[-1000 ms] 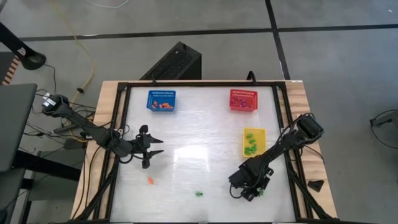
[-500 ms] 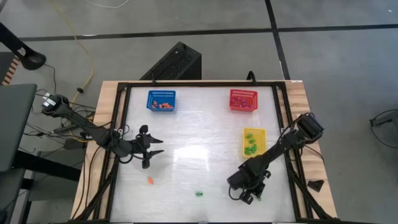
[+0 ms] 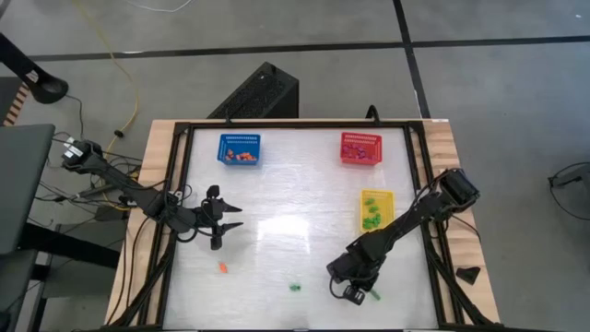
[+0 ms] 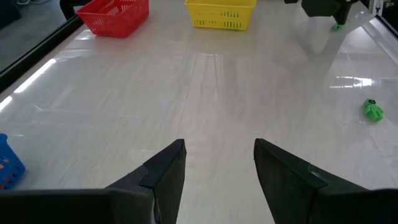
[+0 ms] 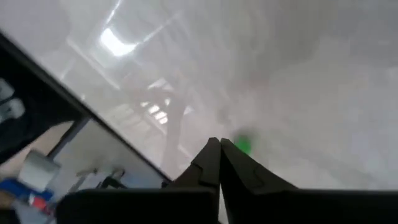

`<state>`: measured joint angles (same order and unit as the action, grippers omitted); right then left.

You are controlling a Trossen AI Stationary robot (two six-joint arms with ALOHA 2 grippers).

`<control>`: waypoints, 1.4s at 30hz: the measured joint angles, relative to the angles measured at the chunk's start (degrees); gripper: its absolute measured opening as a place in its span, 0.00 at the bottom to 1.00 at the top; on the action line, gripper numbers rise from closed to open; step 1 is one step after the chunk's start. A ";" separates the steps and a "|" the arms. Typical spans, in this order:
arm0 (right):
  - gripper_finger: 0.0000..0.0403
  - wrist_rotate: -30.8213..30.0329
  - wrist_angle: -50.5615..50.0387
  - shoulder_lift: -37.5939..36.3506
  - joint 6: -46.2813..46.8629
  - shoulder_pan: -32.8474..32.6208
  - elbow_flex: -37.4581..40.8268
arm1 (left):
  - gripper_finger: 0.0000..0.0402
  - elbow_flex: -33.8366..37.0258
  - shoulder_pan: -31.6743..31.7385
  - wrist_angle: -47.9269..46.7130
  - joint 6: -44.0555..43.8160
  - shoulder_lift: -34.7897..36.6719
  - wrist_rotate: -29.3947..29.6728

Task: Sort Halloween decoration
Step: Put the green skeleton toy into the red bin

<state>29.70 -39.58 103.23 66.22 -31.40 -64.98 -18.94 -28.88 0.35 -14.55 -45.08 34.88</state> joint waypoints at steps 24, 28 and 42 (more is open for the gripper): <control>0.56 0.45 2.97 0.27 10.16 -4.56 3.83 | 0.45 0.00 0.00 -0.01 0.35 0.02 -0.03; 0.52 0.82 6.83 0.27 13.16 -5.07 5.36 | 0.45 0.00 0.00 -0.04 0.36 0.01 -0.03; 0.16 1.62 14.92 0.08 15.18 -5.09 9.17 | 0.45 0.00 0.00 -0.04 0.37 0.02 -0.03</control>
<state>31.32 -24.66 103.31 81.40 -36.49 -55.81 -18.94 -28.88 0.32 -14.17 -45.06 34.85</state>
